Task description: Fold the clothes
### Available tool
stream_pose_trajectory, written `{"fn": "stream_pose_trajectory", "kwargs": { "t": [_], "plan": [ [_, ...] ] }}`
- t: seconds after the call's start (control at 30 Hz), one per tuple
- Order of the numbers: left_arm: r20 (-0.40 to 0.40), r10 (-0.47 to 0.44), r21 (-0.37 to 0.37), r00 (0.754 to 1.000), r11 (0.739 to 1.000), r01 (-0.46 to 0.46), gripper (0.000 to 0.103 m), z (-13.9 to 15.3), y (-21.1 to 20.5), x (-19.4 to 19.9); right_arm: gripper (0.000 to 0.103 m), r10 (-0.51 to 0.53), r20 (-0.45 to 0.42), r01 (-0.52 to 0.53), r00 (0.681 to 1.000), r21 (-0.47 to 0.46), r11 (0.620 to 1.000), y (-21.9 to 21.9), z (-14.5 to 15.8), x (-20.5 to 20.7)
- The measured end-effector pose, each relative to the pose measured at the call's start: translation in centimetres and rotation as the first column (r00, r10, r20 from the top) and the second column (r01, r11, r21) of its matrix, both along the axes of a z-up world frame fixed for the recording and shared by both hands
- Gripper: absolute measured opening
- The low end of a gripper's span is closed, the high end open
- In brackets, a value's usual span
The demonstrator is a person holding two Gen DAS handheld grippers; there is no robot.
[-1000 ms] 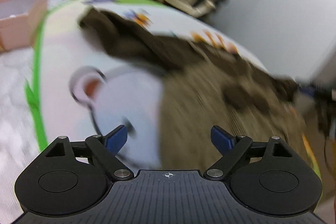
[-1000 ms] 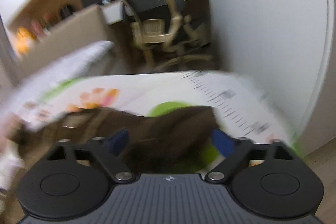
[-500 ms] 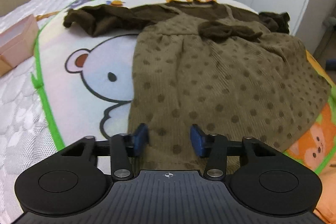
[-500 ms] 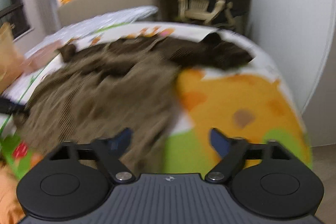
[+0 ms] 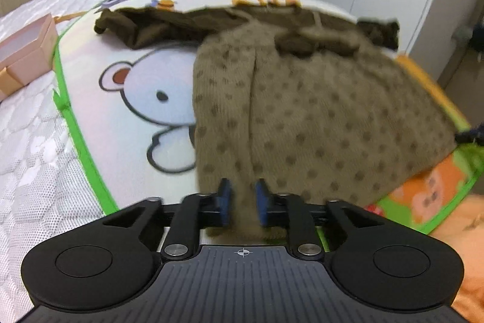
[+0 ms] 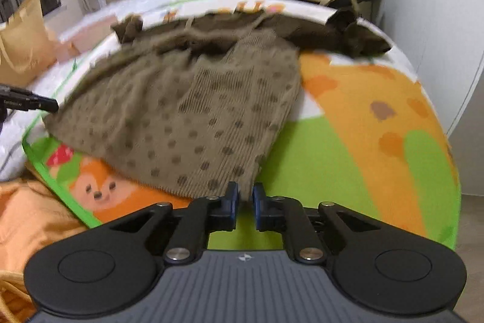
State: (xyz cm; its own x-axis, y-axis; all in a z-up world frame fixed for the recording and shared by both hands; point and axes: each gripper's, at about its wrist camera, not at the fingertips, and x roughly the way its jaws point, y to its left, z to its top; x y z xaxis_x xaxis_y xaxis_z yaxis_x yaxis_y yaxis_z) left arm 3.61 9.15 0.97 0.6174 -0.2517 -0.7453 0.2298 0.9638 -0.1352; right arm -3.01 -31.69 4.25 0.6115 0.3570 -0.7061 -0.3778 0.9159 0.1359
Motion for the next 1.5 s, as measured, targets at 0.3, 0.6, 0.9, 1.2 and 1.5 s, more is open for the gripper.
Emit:
{"fn": "stream_pose_trajectory", "kwargs": {
  "t": [0.3,0.6,0.9,1.2,1.5],
  "plan": [
    [0.059,0.148,-0.138,0.987,0.981,-0.139,0.089,2.3,0.6,8.5,0.084,0.021,0.105,-0.024,0.994,0.030,0.999,3.0,2.1,8.5],
    [0.053,0.476,-0.186,0.878,0.868,-0.459,0.093,1.6,3.1,20.7,0.103,0.066,0.111,-0.073,0.992,0.065,0.995,11.1,-0.3,17.5],
    [0.087,0.538,-0.015,0.838,0.842,-0.539,0.010,-2.1,4.1,29.8,0.103,0.063,0.037,-0.068,0.997,0.144,0.987,12.4,-4.2,18.3],
    [0.429,0.138,-0.077,0.893,0.990,-0.115,0.007,5.0,-4.4,24.0,0.103,0.065,0.017,-0.067,0.998,0.269,0.961,10.6,-4.3,18.8],
    [0.241,-0.232,-0.068,0.942,0.964,0.255,0.068,-0.8,-11.1,22.5,0.103,0.021,0.044,-0.034,0.999,0.315,0.948,8.7,-2.7,18.8]
  ]
}}
